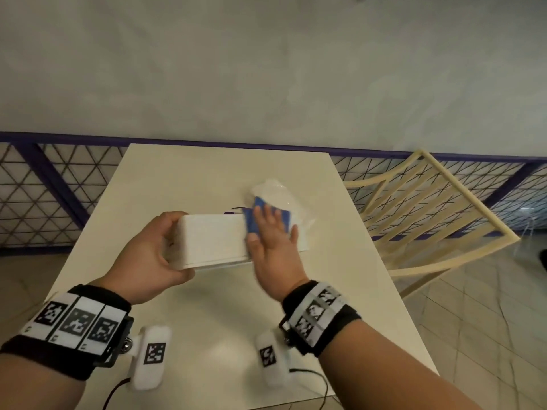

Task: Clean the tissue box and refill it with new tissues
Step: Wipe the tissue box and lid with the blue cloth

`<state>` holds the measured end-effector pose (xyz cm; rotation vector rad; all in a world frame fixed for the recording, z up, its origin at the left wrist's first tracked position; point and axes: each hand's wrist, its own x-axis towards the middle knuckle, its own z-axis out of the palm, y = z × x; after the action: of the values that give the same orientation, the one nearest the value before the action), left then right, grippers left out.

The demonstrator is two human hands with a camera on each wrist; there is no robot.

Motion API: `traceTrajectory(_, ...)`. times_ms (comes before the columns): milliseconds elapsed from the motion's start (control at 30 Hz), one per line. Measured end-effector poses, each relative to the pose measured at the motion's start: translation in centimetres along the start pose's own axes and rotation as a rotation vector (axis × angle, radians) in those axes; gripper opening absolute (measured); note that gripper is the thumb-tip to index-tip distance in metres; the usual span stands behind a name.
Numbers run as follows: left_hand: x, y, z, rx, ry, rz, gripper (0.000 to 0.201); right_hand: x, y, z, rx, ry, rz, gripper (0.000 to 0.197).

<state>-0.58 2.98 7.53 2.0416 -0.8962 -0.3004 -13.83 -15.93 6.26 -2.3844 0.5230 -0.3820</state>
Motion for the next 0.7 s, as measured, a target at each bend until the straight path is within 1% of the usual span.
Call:
traceTrajectory(67, 0.1, 0.9, 0.8, 0.032, -0.008, 0.013, 0.077, -1.1, -3.2, 1.3, -0.015, -0.069, -0.102, 0.056)
traceTrajectory(133, 0.3, 1.5, 1.3, -0.009, -0.009, 0.008, 0.072, -1.9, -5.2, 2.1, -0.073, -0.098, -0.205, 0.054)
traceTrajectory(200, 0.1, 2.0, 1.5, -0.031, -0.009, -0.006, 0.065, -2.2, -5.5, 1.9, -0.146, -0.105, -0.312, 0.054)
traceTrajectory(233, 0.0, 2.0, 1.5, -0.017, -0.009, -0.008, 0.067, -2.1, -4.9, 1.4, -0.161, -0.111, -0.339, 0.055)
traceTrajectory(300, -0.3, 2.0, 1.1, -0.006, 0.009, 0.012, 0.071, -1.4, -2.2, 0.1, -0.146, -0.089, -0.308, 0.055)
traceTrajectory(333, -0.5, 1.8, 0.8, -0.012, 0.019, 0.007, 0.075, -1.0, -0.3, -0.6, -0.135, -0.049, -0.248, 0.055)
traceTrajectory(400, -0.9, 1.5, 0.2, -0.025, 0.023, -0.015, 0.08, -0.2, 3.9, -2.2, -0.097, 0.025, -0.059, 0.056)
traceTrajectory(433, -1.0, 1.3, 0.0, -0.024, 0.021, -0.022, 0.081, 0.1, 5.5, -2.7, -0.063, 0.034, 0.037, 0.055)
traceTrajectory(467, -1.1, 1.2, -0.1, -0.024, 0.017, -0.023, 0.081, 0.2, 6.5, -3.0, -0.029, 0.04, 0.109, 0.055)
traceTrajectory(533, -1.0, 1.2, 0.1, -0.024, 0.017, -0.022, 0.08, 0.2, 6.4, -2.6, 0.016, 0.054, 0.173, 0.054)
traceTrajectory(567, -0.9, 1.2, 0.3, -0.01, 0.019, -0.021, 0.079, 0.1, 5.4, -2.0, 0.023, 0.051, 0.164, 0.053)
traceTrajectory(600, -0.7, 1.3, 0.5, 0.019, 0.012, -0.016, 0.079, -0.2, 3.8, -1.3, 0.024, 0.035, 0.123, 0.053)
traceTrajectory(700, -0.1, 1.2, 1.3, 0.071, -0.021, -0.004, 0.081, -1.8, -2.0, 0.9, 0.01, -0.057, -0.083, 0.056)
